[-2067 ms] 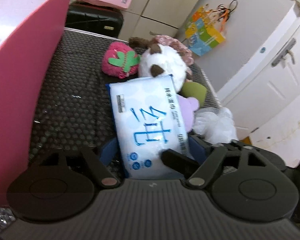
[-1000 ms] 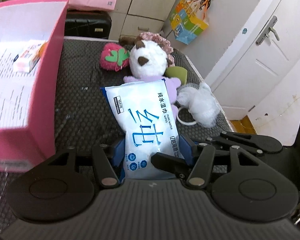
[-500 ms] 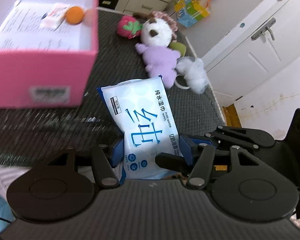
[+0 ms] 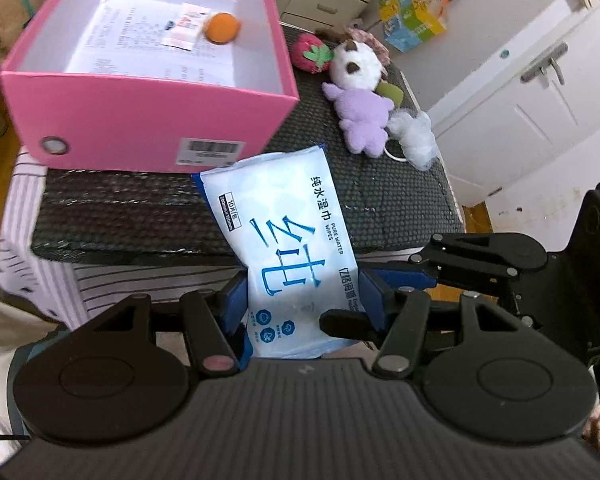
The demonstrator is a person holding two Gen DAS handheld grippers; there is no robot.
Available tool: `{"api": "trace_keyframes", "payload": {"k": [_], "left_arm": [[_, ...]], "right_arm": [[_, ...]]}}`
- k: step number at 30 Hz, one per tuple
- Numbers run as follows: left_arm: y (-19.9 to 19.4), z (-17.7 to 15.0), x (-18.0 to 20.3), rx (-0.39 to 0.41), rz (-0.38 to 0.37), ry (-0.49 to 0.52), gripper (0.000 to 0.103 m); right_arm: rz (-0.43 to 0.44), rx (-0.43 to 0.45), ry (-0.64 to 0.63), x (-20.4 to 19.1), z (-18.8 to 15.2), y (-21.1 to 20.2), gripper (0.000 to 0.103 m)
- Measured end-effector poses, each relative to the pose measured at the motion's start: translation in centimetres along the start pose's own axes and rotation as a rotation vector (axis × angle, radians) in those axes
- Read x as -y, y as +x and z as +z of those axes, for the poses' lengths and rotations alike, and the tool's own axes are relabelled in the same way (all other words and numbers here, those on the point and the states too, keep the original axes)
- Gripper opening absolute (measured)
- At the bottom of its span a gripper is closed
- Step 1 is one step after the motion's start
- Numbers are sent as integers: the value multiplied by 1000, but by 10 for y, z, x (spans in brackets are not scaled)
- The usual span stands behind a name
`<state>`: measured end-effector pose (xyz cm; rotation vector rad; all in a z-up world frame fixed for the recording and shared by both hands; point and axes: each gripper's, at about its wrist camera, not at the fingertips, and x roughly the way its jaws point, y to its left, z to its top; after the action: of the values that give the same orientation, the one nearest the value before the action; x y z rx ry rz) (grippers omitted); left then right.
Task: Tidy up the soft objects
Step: 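Lift the wet-wipes pack and carry it over the pink box, then lower the wet-wipes pack into the box and open the left gripper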
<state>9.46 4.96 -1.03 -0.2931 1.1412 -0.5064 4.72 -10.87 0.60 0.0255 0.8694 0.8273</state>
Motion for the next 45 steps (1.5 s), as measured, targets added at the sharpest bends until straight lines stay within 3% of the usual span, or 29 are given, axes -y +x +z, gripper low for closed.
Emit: {"api": "trace_keyframes", "payload": {"k": [11,22,32,45], "left_arm": [[-41,20,-6,103,62,42,57],[-52,83,-10,172,93,108,57],[-15,150,-44,144,79,86,57],[50,177,-86,13,-29,-14,58]], "right_arm": [[40,-25,-77,-23,58,6,37],[-14,45,-58,-9,109,14,37],[-31,31,56,43,146,56,37],[-117,-76,125,77,150,103,39]]}}
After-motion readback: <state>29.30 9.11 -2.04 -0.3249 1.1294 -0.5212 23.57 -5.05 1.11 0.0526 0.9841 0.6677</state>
